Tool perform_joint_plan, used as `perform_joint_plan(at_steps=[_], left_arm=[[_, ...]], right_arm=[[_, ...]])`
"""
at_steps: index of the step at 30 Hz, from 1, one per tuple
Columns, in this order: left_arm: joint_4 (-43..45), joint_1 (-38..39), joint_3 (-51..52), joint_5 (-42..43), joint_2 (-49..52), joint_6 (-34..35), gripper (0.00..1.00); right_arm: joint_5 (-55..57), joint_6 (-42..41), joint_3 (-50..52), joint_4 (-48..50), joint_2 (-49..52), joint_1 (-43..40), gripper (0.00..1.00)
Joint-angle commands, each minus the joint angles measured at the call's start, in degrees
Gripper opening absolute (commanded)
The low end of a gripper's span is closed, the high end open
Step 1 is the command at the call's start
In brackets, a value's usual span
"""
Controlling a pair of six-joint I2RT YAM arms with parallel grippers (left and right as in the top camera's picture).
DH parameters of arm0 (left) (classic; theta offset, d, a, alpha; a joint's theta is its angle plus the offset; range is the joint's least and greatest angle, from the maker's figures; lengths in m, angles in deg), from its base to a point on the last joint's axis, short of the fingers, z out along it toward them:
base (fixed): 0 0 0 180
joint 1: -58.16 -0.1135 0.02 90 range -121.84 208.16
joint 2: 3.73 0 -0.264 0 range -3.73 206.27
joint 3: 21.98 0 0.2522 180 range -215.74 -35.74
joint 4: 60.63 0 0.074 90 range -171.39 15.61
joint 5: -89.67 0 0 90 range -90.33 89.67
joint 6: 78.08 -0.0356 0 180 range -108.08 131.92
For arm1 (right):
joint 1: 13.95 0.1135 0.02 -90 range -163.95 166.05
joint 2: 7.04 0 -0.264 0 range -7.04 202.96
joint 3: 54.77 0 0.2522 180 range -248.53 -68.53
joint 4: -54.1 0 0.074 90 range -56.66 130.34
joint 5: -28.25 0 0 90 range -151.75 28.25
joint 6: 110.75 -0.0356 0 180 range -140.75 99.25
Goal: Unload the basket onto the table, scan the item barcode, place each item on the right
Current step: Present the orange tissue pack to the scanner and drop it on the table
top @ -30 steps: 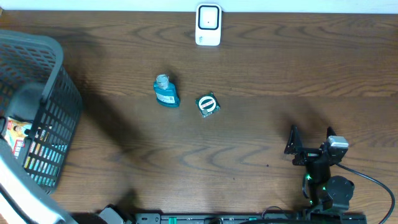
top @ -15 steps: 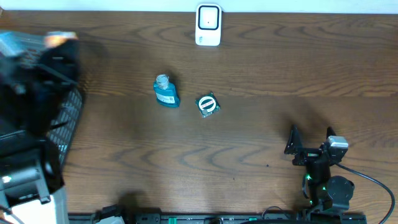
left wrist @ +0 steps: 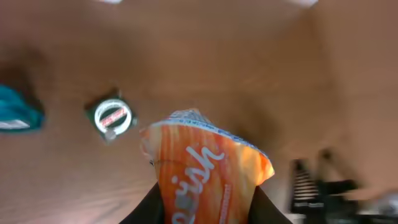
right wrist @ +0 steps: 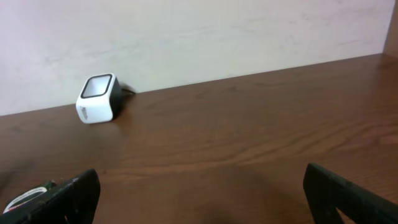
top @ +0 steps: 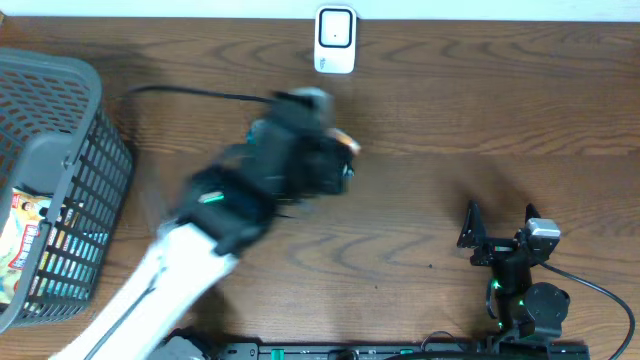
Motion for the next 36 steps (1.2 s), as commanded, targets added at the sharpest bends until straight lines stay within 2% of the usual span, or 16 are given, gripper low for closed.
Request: perform_joint_plan(at_steps=[1, 5, 12, 22, 23, 24, 27, 28, 30, 32, 33, 36], left_arm=[[0.0, 6.8, 0.0, -17.8, 9.1, -1.2, 0.12], [2.1, 9.4, 0.0, -25.4, 19.8, -1.2, 0.12], [4.7, 9.5, 0.0, -19.6, 34.8, 1.7, 0.12], [7.5, 9.5, 0.0, -17.4, 36.4, 9.5, 0.14], [8.4, 9.5, 0.0, -17.4, 36.4, 10.2, 0.24], [9.0, 9.5, 0.0, -17.4, 36.4, 10.4, 0.28], [9.5, 9.5, 0.0, -17.4, 36.4, 10.3, 0.31], [9.3, 9.6, 0.0, -17.3, 36.4, 10.3, 0.38], [9.1, 9.8, 0.0, -17.3, 36.4, 10.3, 0.59], [9.1, 9.8, -0.2, -17.3, 36.1, 9.0, 0.89], [9.1, 9.8, -0.6, -17.3, 35.8, 7.6, 0.98], [8.1, 9.7, -3.3, -17.4, 32.6, 0.8, 0.98]], right_arm=[[0.3, 0.7, 0.0, -0.2, -0.3, 0.5, 0.99], [0.3, 0.7, 0.0, -0.2, -0.3, 0.5, 0.99], [0.3, 0.7, 0.0, -0.2, -0.3, 0.5, 0.99], [0.3, 0.7, 0.0, -0.2, -0.3, 0.5, 0.99], [0.3, 0.7, 0.0, -0.2, -0.3, 0.5, 0.99], [0.3, 0.7, 0.0, -0.2, -0.3, 0.5, 0.99], [0.3, 0.7, 0.0, -0.2, -0.3, 0.5, 0.99], [0.3, 0.7, 0.0, -0.2, -0.3, 0.5, 0.99], [0.3, 0.7, 0.0, -0.2, -0.3, 0.5, 0.99], [0.3, 0.7, 0.0, -0.2, -0.3, 0.5, 0.99], [0.3, 0.7, 0.0, -0.2, -0.3, 0.5, 0.99], [0.3, 0.7, 0.0, -0.2, -0.3, 0.5, 0.99]])
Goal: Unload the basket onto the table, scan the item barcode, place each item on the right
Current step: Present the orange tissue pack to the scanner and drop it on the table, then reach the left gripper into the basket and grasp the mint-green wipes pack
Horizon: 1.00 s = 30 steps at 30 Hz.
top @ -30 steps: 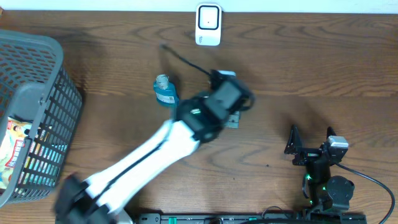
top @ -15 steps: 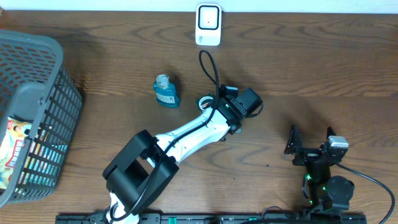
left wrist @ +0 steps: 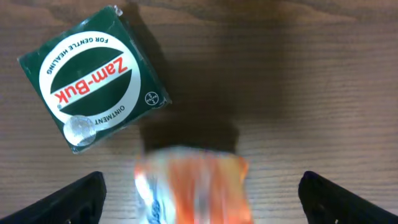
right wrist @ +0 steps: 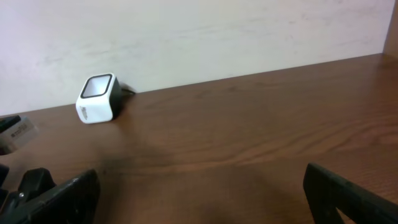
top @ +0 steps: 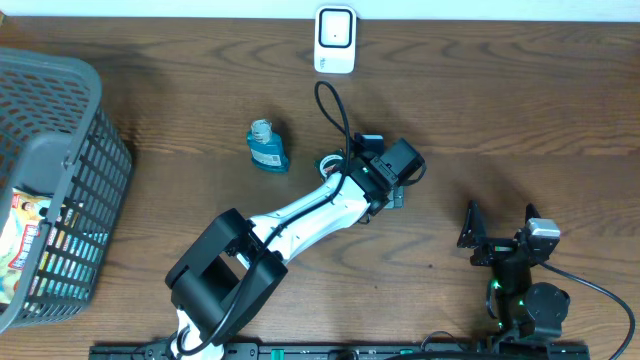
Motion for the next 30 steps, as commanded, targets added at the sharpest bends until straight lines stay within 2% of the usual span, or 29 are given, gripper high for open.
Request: perform_joint_plan(at_steps=[1, 4, 8, 12, 17, 21, 27, 30], left_arm=[[-1.1, 0.1, -4.4, -0.4, -5.3, -9.4, 0.98], [-2.4, -0.5, -8.0, -2.6, -11.4, -15.0, 0.98], [-3.6, -2.8, -11.5, -8.6, -20.9, -16.8, 0.98], [-3.6, -9.7, -12.6, -8.8, -32.5, -21.4, 0.98], [-5.8, -25.7, -12.6, -9.6, -43.5, -21.5, 0.98], [-9.4, -42.2, -12.6, -9.7, -49.0, -20.2, 0.98], [-20.5, -67.2, -12.6, -9.1, -49.6, -7.2, 0.98], [-25.0, -79.3, -12.6, -0.8, -46.0, -5.7, 0.98]], right_arm=[[0.3, 0.7, 0.0, -0.2, -0.3, 0.5, 0.99], [0.3, 0.7, 0.0, -0.2, -0.3, 0.5, 0.99], [0.3, 0.7, 0.0, -0.2, -0.3, 0.5, 0.99], [0.3, 0.7, 0.0, -0.2, -0.3, 0.5, 0.99], [0.3, 0.7, 0.0, -0.2, -0.3, 0.5, 0.99], [0.3, 0.7, 0.0, -0.2, -0.3, 0.5, 0.99], [0.3, 0.7, 0.0, -0.2, -0.3, 0.5, 0.99], [0.3, 0.7, 0.0, -0.2, -0.3, 0.5, 0.99]])
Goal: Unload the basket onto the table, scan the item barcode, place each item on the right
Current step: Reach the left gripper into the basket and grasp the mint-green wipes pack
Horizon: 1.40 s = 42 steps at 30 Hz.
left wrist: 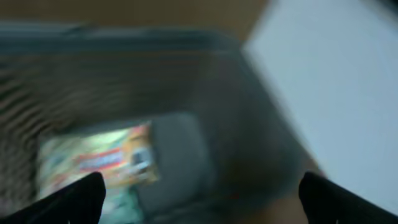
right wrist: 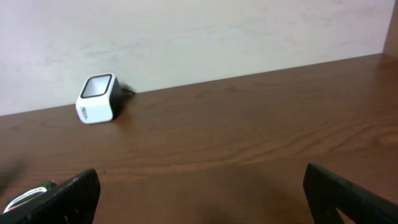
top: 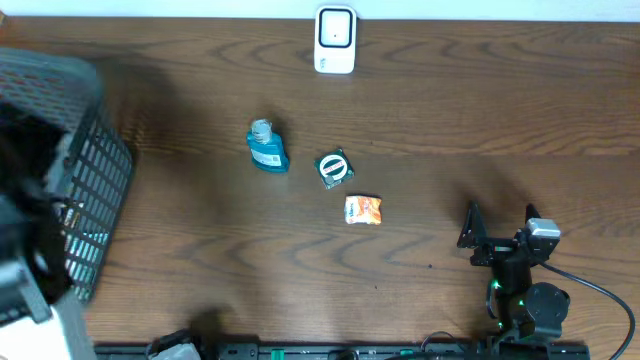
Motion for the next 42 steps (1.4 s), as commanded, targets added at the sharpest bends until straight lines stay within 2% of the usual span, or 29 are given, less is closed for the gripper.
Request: perform_joint_plan(at_steps=[1, 6, 9, 17, 25, 29, 39, 40, 41, 42], left_arm=[[-4.0, -13.9, 0.2, 12.0, 6.4, 4.9, 0.98], [-10.1, -21.4, 0.2, 17.9, 17.4, 1.4, 0.98], [-12.7, -21.5, 0.2, 17.8, 24.7, -2.9, 0.99], [-14.3, -21.4, 0.2, 17.4, 38.2, -4.7, 0.97], [-14.9, -21.4, 3.0, 17.4, 45.4, -4.5, 0.89], [-14.7, -21.4, 4.4, 17.4, 48.3, -4.1, 0.89], [-8.5, -21.4, 11.8, 17.4, 50.8, 2.8, 0.89], [-7.8, -21.4, 12.8, 17.4, 50.8, 3.3, 0.86], [-7.1, -21.4, 13.8, 17.4, 50.8, 3.4, 0.76], [-6.5, -21.4, 14.8, 17.4, 50.8, 3.4, 0.61]], right_arm=[[0.3, 0.6, 0.0, -0.3, -0.3, 0.5, 0.99], [0.3, 0.6, 0.0, -0.3, -0.3, 0.5, 0.99], [0.3, 0.6, 0.0, -0.3, -0.3, 0.5, 0.99], [0.3, 0.6, 0.0, -0.3, -0.3, 0.5, 0.99], [0.3, 0.6, 0.0, -0.3, -0.3, 0.5, 0.99], [0.3, 0.6, 0.0, -0.3, -0.3, 0.5, 0.99], [0.3, 0.6, 0.0, -0.3, -0.3, 0.5, 0.99], [0.3, 0.7, 0.0, -0.3, -0.3, 0.5, 0.99], [0.3, 0.6, 0.0, -0.3, -0.3, 0.5, 0.99], [0.3, 0.6, 0.0, -0.2, -0.3, 0.5, 0.99]])
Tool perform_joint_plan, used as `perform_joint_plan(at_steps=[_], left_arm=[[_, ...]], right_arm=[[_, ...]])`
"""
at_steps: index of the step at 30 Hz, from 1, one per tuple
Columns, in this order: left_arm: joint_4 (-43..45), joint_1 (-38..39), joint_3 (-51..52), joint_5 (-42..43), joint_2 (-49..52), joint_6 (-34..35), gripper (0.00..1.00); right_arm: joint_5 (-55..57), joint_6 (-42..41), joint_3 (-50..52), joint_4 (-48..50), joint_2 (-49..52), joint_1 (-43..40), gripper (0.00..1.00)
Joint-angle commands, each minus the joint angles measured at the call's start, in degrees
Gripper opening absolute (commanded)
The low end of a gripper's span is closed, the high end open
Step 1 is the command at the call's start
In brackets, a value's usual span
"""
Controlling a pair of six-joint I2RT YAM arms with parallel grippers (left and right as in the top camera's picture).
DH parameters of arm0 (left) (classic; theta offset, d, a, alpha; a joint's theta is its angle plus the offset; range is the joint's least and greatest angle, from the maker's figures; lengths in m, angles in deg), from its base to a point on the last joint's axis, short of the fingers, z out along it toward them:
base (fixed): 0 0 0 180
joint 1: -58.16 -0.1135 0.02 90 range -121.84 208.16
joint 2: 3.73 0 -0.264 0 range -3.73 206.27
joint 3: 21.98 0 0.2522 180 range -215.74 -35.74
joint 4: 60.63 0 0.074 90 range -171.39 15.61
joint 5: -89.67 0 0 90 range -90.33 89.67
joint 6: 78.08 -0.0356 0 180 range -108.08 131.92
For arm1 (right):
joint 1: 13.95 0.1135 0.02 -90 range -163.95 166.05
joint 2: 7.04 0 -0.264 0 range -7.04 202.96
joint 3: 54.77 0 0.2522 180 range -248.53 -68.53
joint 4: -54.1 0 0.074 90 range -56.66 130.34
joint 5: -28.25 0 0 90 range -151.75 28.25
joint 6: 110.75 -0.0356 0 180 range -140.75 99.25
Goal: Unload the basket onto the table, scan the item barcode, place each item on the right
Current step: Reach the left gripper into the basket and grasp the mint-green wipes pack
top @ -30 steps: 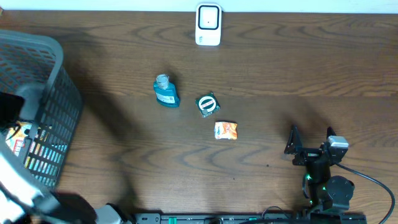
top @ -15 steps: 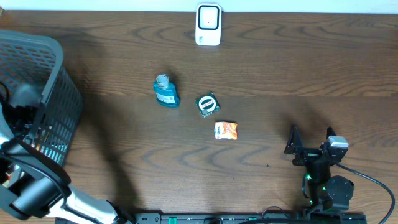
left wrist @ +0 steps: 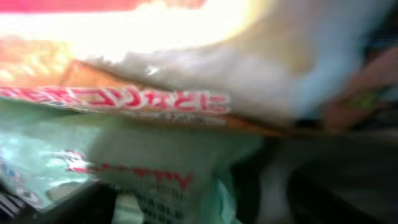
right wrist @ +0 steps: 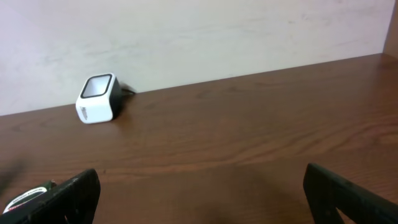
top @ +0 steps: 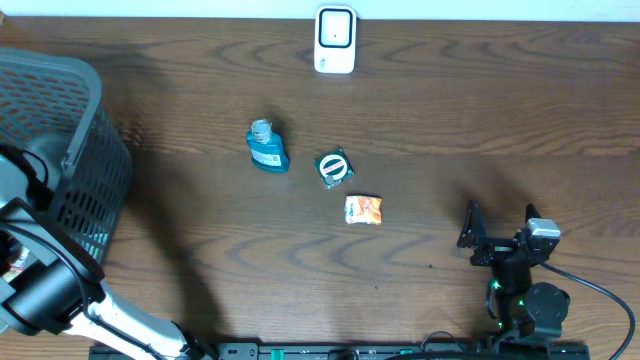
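Observation:
The white scanner (top: 335, 40) stands at the table's far edge and shows in the right wrist view too (right wrist: 97, 98). My left arm (top: 30, 215) reaches down into the grey basket (top: 70, 120) at the left. My left gripper (left wrist: 199, 208) is open, close over blurred packets: a white and orange packet (left wrist: 186, 68) with red print and a pale green packet (left wrist: 155, 174). An orange packet (top: 363, 209) lies mid-table. My right gripper (top: 497, 222) stands open and empty at the front right.
A blue bottle (top: 266, 146) and a green round-labelled tin (top: 333, 168) lie between the scanner and the orange packet. The tin's edge (right wrist: 25, 199) shows beside my right gripper's left finger. The basket's tall mesh wall surrounds my left gripper.
My left gripper was above the basket looking down at the packets. Now it is low inside the basket, right against them. The right arm and the table items have not moved.
My left gripper was shut on the orange packet over the table. Then it was open above that packet, which lay beside the green tin. Then the arm was over the basket at the left, and now the gripper is down among the packets there.

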Motion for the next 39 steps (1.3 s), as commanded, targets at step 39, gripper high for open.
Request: perform_joint_plan(at_steps=[39], left_arm=[[-0.7, 34.2, -11.7, 14.3, -60.8, 1.6, 0.07]], right_arm=[[0.3, 0.7, 0.0, -0.2, -0.3, 0.5, 0.99]])
